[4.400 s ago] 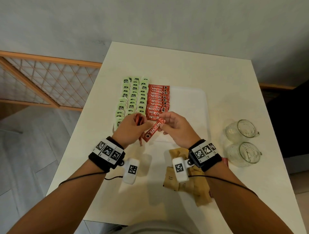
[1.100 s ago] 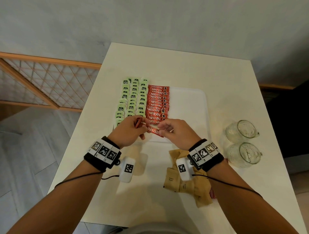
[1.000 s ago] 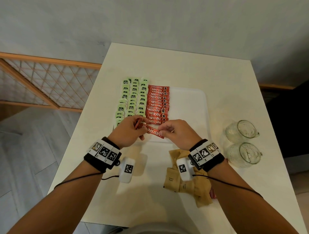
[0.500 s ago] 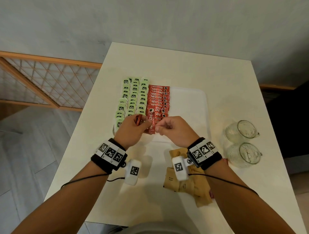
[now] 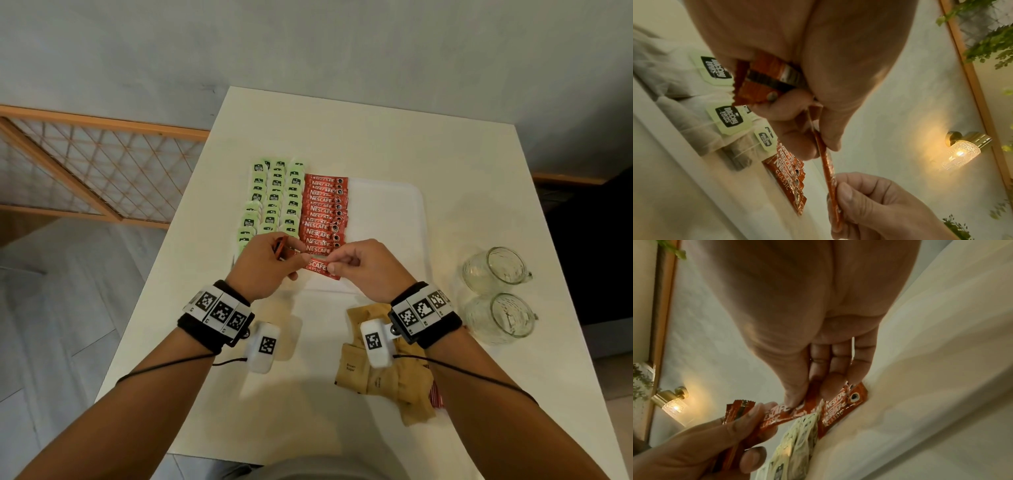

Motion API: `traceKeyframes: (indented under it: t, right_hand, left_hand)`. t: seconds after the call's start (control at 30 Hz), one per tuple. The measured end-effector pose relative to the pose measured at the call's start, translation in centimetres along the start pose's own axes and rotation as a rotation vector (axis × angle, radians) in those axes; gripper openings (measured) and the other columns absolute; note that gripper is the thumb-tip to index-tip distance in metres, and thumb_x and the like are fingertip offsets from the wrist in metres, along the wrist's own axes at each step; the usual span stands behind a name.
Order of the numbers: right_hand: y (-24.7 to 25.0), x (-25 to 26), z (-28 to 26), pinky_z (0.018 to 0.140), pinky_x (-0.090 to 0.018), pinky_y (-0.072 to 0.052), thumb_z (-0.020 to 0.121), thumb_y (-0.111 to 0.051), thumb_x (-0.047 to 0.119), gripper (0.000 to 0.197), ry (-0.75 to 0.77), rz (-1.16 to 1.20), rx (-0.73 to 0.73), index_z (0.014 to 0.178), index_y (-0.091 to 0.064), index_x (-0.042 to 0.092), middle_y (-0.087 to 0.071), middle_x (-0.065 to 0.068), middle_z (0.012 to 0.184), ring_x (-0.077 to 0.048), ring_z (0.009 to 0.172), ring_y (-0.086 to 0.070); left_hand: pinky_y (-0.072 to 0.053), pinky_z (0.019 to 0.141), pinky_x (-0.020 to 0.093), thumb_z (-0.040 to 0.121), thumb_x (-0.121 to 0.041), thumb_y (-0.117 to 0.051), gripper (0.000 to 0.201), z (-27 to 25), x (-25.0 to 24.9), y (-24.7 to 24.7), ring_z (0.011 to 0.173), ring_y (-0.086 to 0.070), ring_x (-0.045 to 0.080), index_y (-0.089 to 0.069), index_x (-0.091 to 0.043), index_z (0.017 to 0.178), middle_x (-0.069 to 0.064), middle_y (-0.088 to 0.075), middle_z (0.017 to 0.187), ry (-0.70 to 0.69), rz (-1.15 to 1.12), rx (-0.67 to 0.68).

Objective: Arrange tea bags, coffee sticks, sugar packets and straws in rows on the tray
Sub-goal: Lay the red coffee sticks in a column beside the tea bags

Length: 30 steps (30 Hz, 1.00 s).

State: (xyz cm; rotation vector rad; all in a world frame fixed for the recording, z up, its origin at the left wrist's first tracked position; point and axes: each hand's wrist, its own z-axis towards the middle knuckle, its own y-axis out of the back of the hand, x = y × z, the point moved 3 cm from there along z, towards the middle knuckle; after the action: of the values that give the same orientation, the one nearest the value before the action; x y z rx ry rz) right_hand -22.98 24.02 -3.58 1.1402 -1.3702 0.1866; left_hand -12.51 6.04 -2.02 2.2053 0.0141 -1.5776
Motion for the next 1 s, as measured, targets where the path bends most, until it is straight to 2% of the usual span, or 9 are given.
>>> traceKeyframes:
  t: [0.13,0.2,0.3,0.4,0.53,0.67,0.77,0.87,1.0]
  right_hand:
    - [0.6,-1.1,0.9,0.081,-0.024,-0.053,0.093,-0.072,0.023,0.006,-0.086,-0.077,-0.087,0.092,-0.078,0.025,-0.073,0.012,0.083,-0.005,0.083,-0.068]
    - [0.7,-1.9,1.4,0.079,-0.022,-0.05,0.093,-0.072,0.023,0.007,-0.135,-0.121,-0.092,0.092,-0.079,0.022,-0.071,0.013,0.083,-0.006,0.083,-0.067]
    - [0.4,-2.4,1.9,0.082,-0.023,-0.051,0.093,-0.072,0.022,0.009,-0.164,-0.186,-0.087,0.093,-0.08,0.019,-0.071,0.012,0.086,-0.009,0.087,-0.067]
    - [0.1,-2.4,2.5,0.084,-0.025,-0.052,0.091,-0.074,0.022,0.007,-0.171,-0.192,-0.118,0.093,-0.081,0.019,-0.073,0.01,0.089,-0.009,0.09,-0.068]
    - [-0.1,-2.3,3.1,0.084,-0.031,-0.056,0.089,-0.077,0.025,0.004,-0.186,-0.209,-0.135,0.088,-0.079,0.022,-0.074,0.01,0.087,-0.01,0.085,-0.068]
    - [-0.3,-2.4,3.3,0.079,-0.032,-0.056,0.086,-0.08,0.029,0.01,-0.205,-0.236,-0.152,0.081,-0.074,0.022,-0.071,0.008,0.086,-0.012,0.083,-0.067]
    - [-0.2,-2.2,3.4,0.074,-0.029,-0.052,0.085,-0.081,0.033,0.017,-0.222,-0.262,-0.168,0.08,-0.069,0.022,-0.068,0.008,0.085,-0.013,0.082,-0.065]
    - [-0.2,-1.9,3.4,0.072,-0.029,-0.05,0.084,-0.082,0.032,0.022,-0.242,-0.262,-0.17,0.076,-0.063,0.022,-0.065,0.007,0.08,-0.014,0.079,-0.062]
    - [-0.2,-1.6,3.3,0.071,-0.03,-0.048,0.083,-0.082,0.034,0.031,-0.267,-0.271,-0.176,0.073,-0.055,0.023,-0.063,0.006,0.08,-0.016,0.078,-0.061]
  left_hand:
    - [-0.048,0.052,0.029,0.094,-0.028,-0.069,0.019,0.3,0.7,0.4,0.055,-0.057,0.016,-0.069,-0.009,0.095,0.018,-0.069,0.073,0.101,-0.057,-0.043]
    - [-0.049,0.059,0.031,0.096,-0.025,-0.065,0.018,0.3,0.9,0.6,0.059,-0.056,0.016,-0.069,-0.008,0.092,0.017,-0.07,0.077,0.185,-0.095,-0.022]
    - [-0.047,0.066,0.034,0.094,-0.01,-0.058,0.007,0.2,1.1,0.8,0.072,-0.057,0.022,-0.065,-0.009,0.094,0.014,-0.068,0.081,0.272,-0.148,0.04]
    - [-0.044,0.063,0.032,0.092,-0.001,-0.051,0.016,0.3,1.1,1.0,0.079,-0.058,0.024,-0.062,-0.005,0.103,0.013,-0.068,0.085,0.317,-0.194,0.078]
    - [-0.048,0.058,0.026,0.094,0.006,-0.046,0.026,0.2,0.7,1.0,0.082,-0.065,0.021,-0.06,-0.004,0.113,0.012,-0.074,0.101,0.319,-0.213,0.144]
    - [-0.061,0.071,0.029,0.101,-0.004,-0.052,0.015,0.0,0.9,0.9,0.084,-0.071,0.023,-0.061,-0.003,0.113,0.013,-0.075,0.107,0.299,-0.24,0.194]
    - [-0.062,0.075,0.033,0.102,-0.014,-0.054,0.017,-0.1,1.2,1.0,0.08,-0.073,0.022,-0.065,-0.004,0.109,0.009,-0.077,0.103,0.278,-0.144,0.224]
    - [-0.061,0.066,0.028,0.101,-0.017,-0.057,0.017,-0.2,1.1,1.2,0.068,-0.07,0.016,-0.068,-0.006,0.106,0.004,-0.078,0.095,0.25,-0.042,0.202]
    - [-0.047,0.047,0.018,0.099,-0.019,-0.061,0.017,-0.2,1.1,1.2,0.056,-0.06,0.012,-0.072,-0.005,0.099,0.004,-0.078,0.086,0.238,0.031,0.156]
